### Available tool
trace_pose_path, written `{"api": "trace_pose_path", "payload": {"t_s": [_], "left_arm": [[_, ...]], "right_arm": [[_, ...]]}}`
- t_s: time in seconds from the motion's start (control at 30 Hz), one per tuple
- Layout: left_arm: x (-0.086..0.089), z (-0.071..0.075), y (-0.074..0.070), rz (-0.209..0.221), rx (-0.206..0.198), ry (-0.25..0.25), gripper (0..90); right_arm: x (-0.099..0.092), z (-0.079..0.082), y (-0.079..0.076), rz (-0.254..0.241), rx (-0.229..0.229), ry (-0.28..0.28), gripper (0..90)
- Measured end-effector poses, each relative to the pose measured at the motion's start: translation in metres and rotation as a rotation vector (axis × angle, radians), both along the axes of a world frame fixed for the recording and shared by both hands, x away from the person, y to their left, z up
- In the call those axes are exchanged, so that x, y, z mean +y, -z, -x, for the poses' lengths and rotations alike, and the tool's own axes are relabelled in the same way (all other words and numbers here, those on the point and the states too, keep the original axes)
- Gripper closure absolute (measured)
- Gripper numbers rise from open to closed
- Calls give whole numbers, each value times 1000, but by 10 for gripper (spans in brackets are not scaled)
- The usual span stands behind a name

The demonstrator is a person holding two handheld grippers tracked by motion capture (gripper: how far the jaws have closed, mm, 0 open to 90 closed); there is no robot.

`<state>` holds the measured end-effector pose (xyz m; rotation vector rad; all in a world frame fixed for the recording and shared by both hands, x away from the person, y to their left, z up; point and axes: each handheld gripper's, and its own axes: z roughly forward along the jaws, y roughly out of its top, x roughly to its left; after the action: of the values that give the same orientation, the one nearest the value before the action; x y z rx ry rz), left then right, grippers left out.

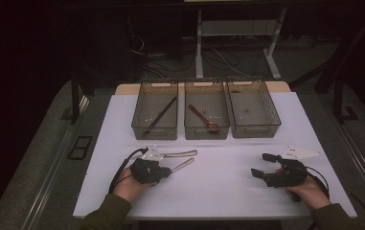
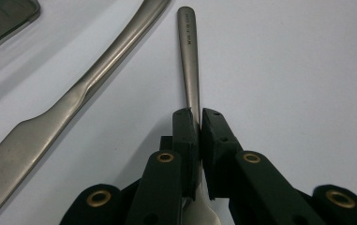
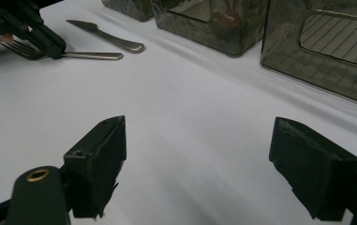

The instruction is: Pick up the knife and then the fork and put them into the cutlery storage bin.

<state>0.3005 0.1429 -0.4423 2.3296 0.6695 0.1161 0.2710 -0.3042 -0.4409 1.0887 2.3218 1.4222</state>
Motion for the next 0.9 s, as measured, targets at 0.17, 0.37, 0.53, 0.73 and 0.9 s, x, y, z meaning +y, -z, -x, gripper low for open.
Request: {"api": "trace_pose_path", "payload": {"t_s": [0.17, 0.37, 0.53, 0.73, 0.9], "left_arm": [[0, 0, -2, 10, -12, 29, 835], [-4, 2, -10, 34, -12, 62, 836], [-7, 4, -16, 51, -27, 82, 836], [-13, 4, -25, 84, -31, 118, 836], [-24, 5, -32, 108, -33, 172, 836]], "right_arm": [[0, -1, 1, 21, 10, -1, 183], [4, 0, -4, 73, -38, -50, 184], [9, -1, -10, 89, 17, -107, 164], [18, -1, -17, 128, -6, -199, 144], [25, -9, -21, 109, 43, -227, 154]]}}
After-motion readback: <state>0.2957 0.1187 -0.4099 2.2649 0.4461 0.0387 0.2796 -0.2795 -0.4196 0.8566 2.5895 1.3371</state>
